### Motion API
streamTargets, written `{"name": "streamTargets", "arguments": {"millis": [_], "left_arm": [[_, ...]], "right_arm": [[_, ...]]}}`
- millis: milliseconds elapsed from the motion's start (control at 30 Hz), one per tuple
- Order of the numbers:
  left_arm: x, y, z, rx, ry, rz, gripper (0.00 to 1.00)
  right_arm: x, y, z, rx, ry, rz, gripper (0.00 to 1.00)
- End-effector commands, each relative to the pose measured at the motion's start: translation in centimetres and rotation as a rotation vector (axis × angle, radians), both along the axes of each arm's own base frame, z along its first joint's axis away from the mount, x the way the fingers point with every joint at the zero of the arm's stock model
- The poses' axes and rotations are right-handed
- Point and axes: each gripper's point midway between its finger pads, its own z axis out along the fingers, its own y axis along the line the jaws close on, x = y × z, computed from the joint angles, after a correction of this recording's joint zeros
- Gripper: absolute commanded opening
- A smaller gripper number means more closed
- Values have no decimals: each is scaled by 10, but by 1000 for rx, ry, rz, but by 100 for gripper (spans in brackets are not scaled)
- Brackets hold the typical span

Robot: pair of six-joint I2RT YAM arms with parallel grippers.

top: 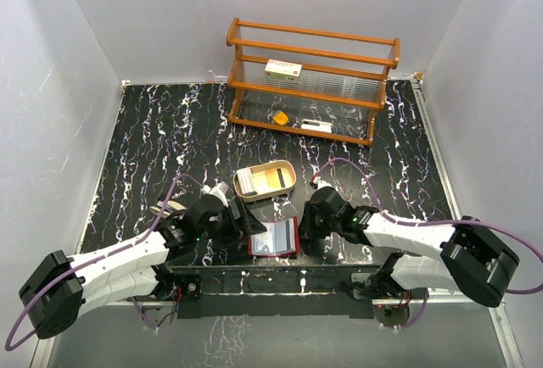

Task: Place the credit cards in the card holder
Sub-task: Close the card holder at the center of the board.

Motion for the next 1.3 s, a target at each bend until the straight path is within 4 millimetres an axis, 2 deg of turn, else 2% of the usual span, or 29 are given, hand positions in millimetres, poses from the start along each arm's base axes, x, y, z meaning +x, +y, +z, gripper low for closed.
{"name": "streamTargets", "arguments": {"millis": [0, 167, 300, 467, 600, 733, 867, 967, 1033, 1100, 1267], "left_arm": [[3, -29, 44, -180, -64, -71, 79], [-1, -44, 62, -263, -80, -134, 76], [0, -51, 65, -323, -86, -136, 74], [-4, -56, 48, -291, -37, -172, 69], [-3, -56, 35, -253, -31, -177, 63], [0, -54, 16, -151, -19, -205, 56], [2, -57, 7, -136, -14, -215, 47], [3, -58, 2, -123, -9, -219, 51], [3, -58, 0, -114, -7, -228, 55], [3, -58, -1, -96, -7, -231, 55], [7, -50, -10, -21, 4, -210, 40]], "right_arm": [[7, 17, 12, 49, -29, 17, 0], [10, 26, 16, 63, -39, 38, 0], [15, 32, 20, 64, -50, 46, 0], [16, 36, 20, 58, -56, 72, 0], [22, 27, 19, -10, -80, 60, 0], [27, 22, 35, -6, -128, 35, 0], [27, 19, 41, -3, -141, 28, 0], [26, 19, 41, -2, -135, 32, 2], [25, 19, 41, 2, -130, 28, 7], [24, 19, 42, 6, -126, 25, 9], [20, 17, 43, 24, -114, 15, 11]]}}
